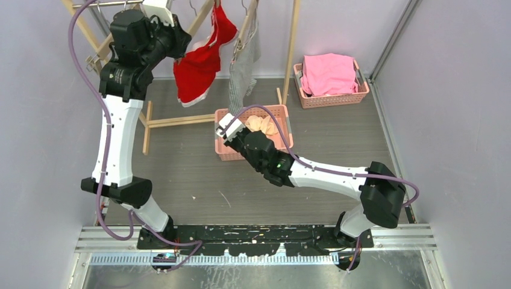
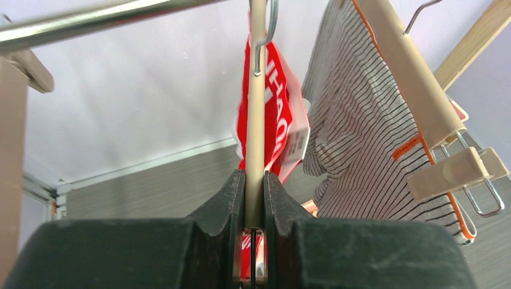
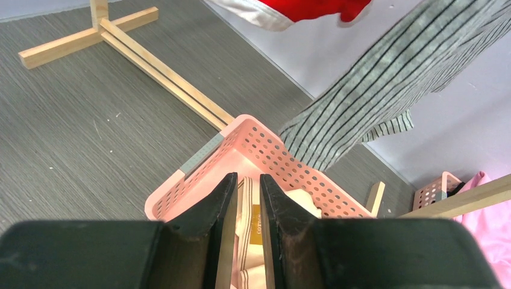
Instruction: Remove the underwear clipped to the hanger
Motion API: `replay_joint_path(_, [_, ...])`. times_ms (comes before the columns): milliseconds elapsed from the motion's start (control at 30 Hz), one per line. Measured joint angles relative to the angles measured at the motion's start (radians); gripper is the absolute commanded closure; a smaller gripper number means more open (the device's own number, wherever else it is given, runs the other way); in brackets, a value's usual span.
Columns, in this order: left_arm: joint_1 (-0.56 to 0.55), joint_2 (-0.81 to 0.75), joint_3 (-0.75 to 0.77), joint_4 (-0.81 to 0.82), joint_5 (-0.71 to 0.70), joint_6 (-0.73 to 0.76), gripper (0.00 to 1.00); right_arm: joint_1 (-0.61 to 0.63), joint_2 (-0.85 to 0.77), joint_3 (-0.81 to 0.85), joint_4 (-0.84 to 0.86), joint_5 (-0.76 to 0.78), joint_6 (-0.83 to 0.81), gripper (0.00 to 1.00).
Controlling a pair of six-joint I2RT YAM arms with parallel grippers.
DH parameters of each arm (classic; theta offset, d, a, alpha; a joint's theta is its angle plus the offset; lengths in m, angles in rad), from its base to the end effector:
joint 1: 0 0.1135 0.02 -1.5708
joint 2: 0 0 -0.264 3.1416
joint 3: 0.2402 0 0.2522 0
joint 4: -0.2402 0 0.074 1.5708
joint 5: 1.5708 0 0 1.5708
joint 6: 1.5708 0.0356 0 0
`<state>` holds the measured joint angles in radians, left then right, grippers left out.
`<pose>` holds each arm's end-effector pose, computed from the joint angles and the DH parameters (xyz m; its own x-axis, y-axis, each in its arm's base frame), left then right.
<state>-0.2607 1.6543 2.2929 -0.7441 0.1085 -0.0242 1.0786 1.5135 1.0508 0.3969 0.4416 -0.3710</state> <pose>0.3002 -0.0841 0.5592 -0.1104 0.0046 -0.9939 0.3577 0.9332 -0.0355 0.1820 0.3073 0.3144 0.1868 -0.3452 -0.9198 -0.5660 0.7274 -0.3879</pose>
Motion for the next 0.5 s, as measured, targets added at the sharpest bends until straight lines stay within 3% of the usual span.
replay_joint_path(267, [-0.002,-0.009,0.056,-0.022,-0.031,0.017,1.00,0.000,0.000,-0.014,0.008,0.013,0.000,0.74])
replay_joint_path(500, [-0.003,-0.103,-0.088,0.032,-0.053,0.019,1.00,0.000,0.000,-0.037,0.018,0.029,0.008,0.75])
